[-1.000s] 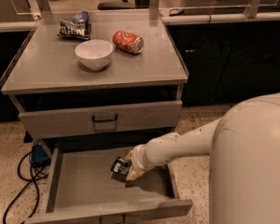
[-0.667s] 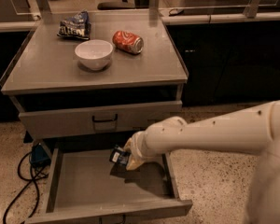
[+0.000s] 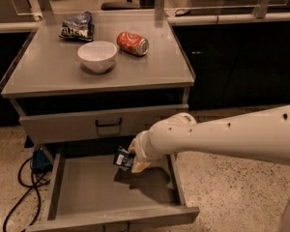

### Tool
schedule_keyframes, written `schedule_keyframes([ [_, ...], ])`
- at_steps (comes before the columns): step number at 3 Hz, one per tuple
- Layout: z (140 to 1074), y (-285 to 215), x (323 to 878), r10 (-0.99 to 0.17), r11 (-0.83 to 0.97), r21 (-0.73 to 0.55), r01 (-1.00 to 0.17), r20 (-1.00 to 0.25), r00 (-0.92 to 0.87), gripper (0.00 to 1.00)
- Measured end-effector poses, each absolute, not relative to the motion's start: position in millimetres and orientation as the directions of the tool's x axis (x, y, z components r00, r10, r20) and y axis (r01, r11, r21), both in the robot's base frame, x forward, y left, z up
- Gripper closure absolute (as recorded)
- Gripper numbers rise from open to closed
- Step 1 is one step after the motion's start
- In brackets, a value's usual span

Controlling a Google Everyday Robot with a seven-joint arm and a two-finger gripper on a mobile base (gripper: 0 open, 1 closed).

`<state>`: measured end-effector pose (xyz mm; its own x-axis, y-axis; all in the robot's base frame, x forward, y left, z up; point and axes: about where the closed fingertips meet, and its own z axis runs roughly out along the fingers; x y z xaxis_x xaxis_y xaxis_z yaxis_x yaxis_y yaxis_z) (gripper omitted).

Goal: Pick rxbar blueberry from middle drawer and place on counter

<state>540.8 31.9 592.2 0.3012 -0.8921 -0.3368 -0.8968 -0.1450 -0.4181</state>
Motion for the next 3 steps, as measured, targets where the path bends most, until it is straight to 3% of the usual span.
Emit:
schedule_keyframes([
  [2, 724, -5, 531, -0.914, -0.052, -0.493, -0.868, -0.326, 0.240, 1.00],
  [3, 835, -25, 536, -0.935, -0.018, -0.611, -0.792, -0.270, 0.229, 1.00],
])
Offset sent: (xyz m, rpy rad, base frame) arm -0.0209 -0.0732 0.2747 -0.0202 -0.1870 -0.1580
